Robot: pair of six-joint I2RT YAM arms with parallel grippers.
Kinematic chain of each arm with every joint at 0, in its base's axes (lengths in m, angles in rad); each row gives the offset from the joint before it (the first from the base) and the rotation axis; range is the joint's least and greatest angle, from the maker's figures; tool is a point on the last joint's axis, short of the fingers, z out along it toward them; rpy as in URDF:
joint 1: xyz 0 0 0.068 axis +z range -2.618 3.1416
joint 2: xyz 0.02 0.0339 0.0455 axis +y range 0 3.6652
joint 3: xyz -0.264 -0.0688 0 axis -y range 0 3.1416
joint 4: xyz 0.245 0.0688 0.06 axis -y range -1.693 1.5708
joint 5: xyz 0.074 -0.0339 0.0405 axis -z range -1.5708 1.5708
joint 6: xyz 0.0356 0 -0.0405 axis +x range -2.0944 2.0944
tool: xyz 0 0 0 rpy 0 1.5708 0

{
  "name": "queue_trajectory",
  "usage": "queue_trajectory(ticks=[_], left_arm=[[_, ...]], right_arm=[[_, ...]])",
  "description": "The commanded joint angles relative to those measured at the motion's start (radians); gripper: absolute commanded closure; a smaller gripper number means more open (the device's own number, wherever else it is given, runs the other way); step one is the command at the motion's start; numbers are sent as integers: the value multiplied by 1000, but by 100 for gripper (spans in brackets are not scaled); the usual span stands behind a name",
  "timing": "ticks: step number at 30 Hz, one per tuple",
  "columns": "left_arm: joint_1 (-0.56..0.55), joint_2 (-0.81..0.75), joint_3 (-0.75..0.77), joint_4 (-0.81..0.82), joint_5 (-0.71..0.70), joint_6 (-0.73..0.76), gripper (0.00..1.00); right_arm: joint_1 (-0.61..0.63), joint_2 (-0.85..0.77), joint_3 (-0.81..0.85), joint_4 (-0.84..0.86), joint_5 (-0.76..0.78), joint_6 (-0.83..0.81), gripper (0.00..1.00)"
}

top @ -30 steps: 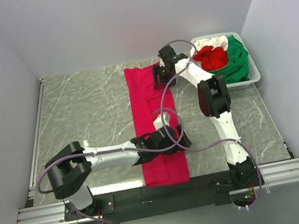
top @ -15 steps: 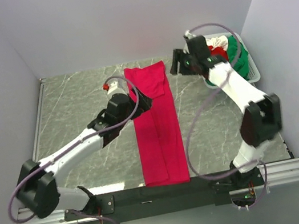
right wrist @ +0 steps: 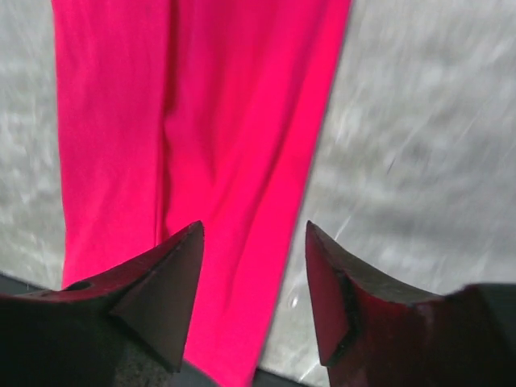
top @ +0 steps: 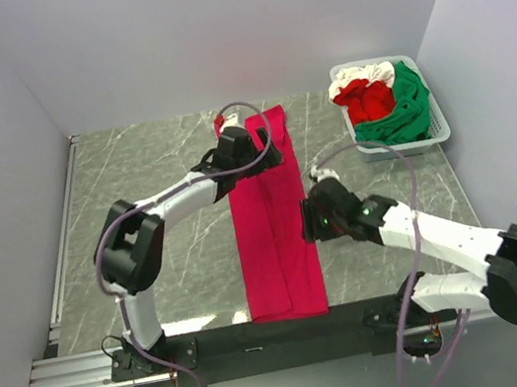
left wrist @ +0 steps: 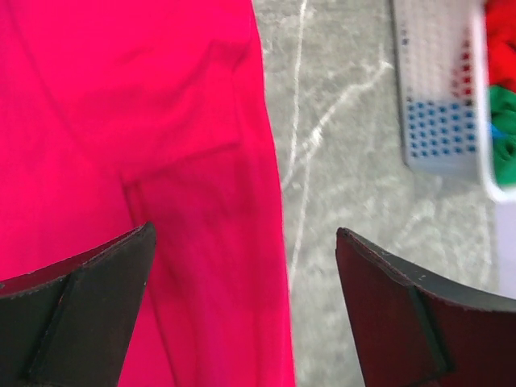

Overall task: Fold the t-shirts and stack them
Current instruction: Fold the tshirt

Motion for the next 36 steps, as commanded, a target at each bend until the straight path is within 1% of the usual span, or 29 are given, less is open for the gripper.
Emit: queue_trajectory(ticks=[1, 2, 3, 4, 8, 10, 11, 17, 21, 24, 32, 36], left_arm=[[6, 80, 108, 16, 31, 60, 1], [9, 123, 146, 14, 34, 63, 1], [12, 143, 159, 16, 40, 66, 1], [12, 158, 168, 32, 44, 69, 1], [14, 235, 208, 63, 38, 83, 1], [14, 255, 217, 77, 40, 92, 1], [14, 273, 228, 89, 38, 95, 1], [17, 330, 266, 82, 20, 117, 1], [26, 338, 260, 75, 17, 110, 1], [34, 326, 236, 91, 23, 104, 1], [44, 324, 243, 72, 27, 121, 1], [55, 335, 249, 72, 41, 118, 1]], right_arm=[[96, -99, -74, -20, 74, 159, 41], [123, -111, -91, -42, 79, 179, 43], [148, -120, -97, -52, 91, 198, 43], [207, -137, -102, -60, 96, 234, 44], [333, -140, -103, -91, 120, 310, 46], [375, -125, -100, -85, 119, 339, 46], [421, -118, -97, -80, 114, 348, 46], [556, 20, -66, -60, 126, 405, 46], [611, 129, -36, -60, 131, 434, 47], [633, 180, -17, -63, 139, 439, 47], [659, 257, 9, -53, 110, 459, 48], [667, 303, 9, -57, 113, 472, 51]])
